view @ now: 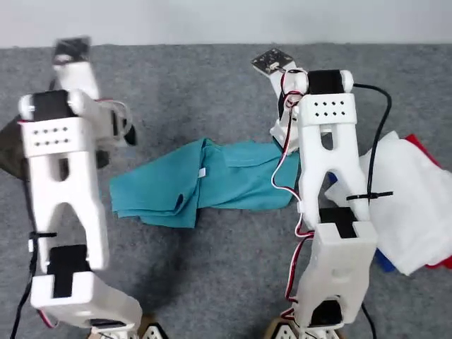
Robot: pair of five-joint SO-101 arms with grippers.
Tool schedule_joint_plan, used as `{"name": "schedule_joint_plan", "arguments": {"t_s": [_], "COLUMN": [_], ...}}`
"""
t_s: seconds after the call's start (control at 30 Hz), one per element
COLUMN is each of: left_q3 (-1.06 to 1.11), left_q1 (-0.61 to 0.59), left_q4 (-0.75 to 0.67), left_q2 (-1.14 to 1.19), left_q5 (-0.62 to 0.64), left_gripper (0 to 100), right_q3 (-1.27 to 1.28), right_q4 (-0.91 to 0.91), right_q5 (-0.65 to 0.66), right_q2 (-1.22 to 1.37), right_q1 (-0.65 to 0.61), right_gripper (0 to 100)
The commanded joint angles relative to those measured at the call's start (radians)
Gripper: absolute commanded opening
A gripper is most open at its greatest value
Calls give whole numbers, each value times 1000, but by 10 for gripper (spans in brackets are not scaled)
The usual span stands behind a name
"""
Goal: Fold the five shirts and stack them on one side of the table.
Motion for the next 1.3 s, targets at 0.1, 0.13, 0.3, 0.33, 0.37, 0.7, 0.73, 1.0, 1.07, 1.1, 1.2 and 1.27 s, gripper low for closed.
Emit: {"name": "schedule_joint_plan", "arguments": {"t_s": [0.1,0.13,0.3,0.33,0.37,0.7,0.73,1.0,1.07,1.1,1.2,1.27], "left_q3": [245,274,358,378,400,288,277,268,268,268,269,271], "left_q1": [393,427,522,522,522,520,520,474,443,425,377,358], "left_q4": [-18,-26,-51,-71,-89,-118,-121,-133,-137,-138,-153,-170], "left_q2": [-29,-29,-29,-21,-3,292,305,281,255,249,253,273], "left_q5": [9,9,8,8,8,8,8,-60,-86,-97,-121,-121], "left_gripper": [229,229,229,229,229,224,224,220,192,176,147,147], "right_q3": [-2,-2,-2,-2,-2,-2,-2,-2,-2,-2,-2,-2], "right_q4": [12,10,4,-5,-7,-16,-15,-10,-10,-10,-10,-10], "right_q5": [9,9,9,9,9,11,11,11,11,11,11,11], "right_q2": [-62,-62,-62,-62,-62,-62,-62,-62,-62,-62,-62,-62], "right_q1": [22,31,93,104,110,113,111,108,108,108,107,107], "right_gripper": [10,10,10,10,10,10,10,10,10,10,10,10]}}
